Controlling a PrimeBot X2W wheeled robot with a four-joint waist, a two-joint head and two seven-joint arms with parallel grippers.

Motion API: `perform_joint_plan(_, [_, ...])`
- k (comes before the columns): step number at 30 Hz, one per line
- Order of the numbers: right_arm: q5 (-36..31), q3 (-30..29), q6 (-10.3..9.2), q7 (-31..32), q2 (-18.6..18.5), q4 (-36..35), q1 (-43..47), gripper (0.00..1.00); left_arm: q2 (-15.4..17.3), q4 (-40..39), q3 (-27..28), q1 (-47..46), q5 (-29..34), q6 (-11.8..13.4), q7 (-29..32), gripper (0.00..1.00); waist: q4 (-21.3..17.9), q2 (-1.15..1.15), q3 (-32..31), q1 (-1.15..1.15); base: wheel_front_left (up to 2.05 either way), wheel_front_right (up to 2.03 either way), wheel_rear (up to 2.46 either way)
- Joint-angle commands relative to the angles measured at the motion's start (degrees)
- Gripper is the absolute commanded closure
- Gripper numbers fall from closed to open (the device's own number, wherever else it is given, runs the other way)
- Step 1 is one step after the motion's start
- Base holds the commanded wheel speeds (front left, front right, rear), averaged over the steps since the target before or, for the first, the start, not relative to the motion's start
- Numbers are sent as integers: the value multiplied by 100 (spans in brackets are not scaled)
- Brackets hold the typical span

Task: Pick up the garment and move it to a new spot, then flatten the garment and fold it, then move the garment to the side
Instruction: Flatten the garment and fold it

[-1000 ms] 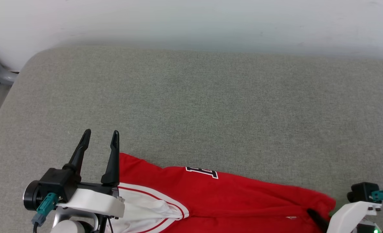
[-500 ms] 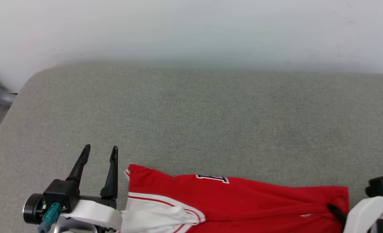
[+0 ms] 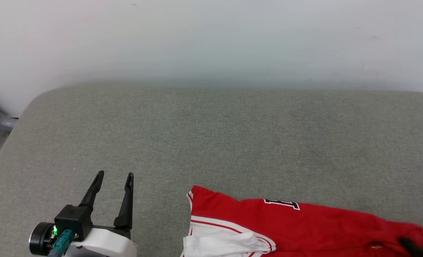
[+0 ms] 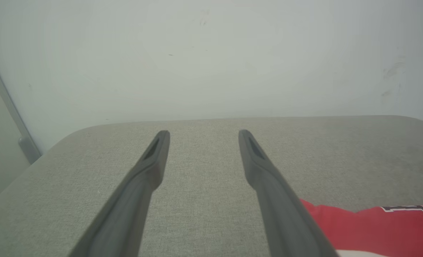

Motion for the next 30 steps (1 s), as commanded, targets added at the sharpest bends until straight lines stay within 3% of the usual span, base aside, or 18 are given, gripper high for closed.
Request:
perform_joint_plan(1, [321, -45, -5, 271, 228, -61, 34, 100, 0, 15, -24, 44, -16, 11, 5, 0, 8, 0, -22, 0, 0, 0, 0])
perform_joint_plan(6, [1603, -156, -5, 1206, 925, -303, -71, 100, -5, 10, -51, 17, -34, 0, 29, 0, 53, 0, -46, 0, 0, 0, 0])
perform_joint_plan(10, [2665, -54, -4, 1867, 1177, -354, -94, 100, -40, 27, -103, -119, -70, -64, 77, 0, 157, 0, -22, 0, 0, 0, 0])
perform_joint_plan(13, [3590, 267, -4, 2031, 1215, -211, -137, 100, -62, 40, -144, -207, -87, -92, 106, 0, 247, 0, 6, 0, 0, 0, 0])
perform_joint_plan(17, [4519, 1014, -4, 1767, 1206, -52, -236, 100, -66, 98, -186, -342, -98, -162, 101, 0, 383, 0, 46, 0, 0, 0, 0])
perform_joint_plan(21, [4997, 1844, -4, 1320, 1208, 53, -383, 100, -81, 151, -215, -456, -96, -195, 85, 0, 524, 0, 118, 0, 0, 0, 0])
perform_joint_plan(30, [5203, 3252, -4, 200, 1205, 392, -898, 100, -130, 208, -233, -667, -105, -261, 36, 0, 782, 0, 431, 0, 0, 0, 0])
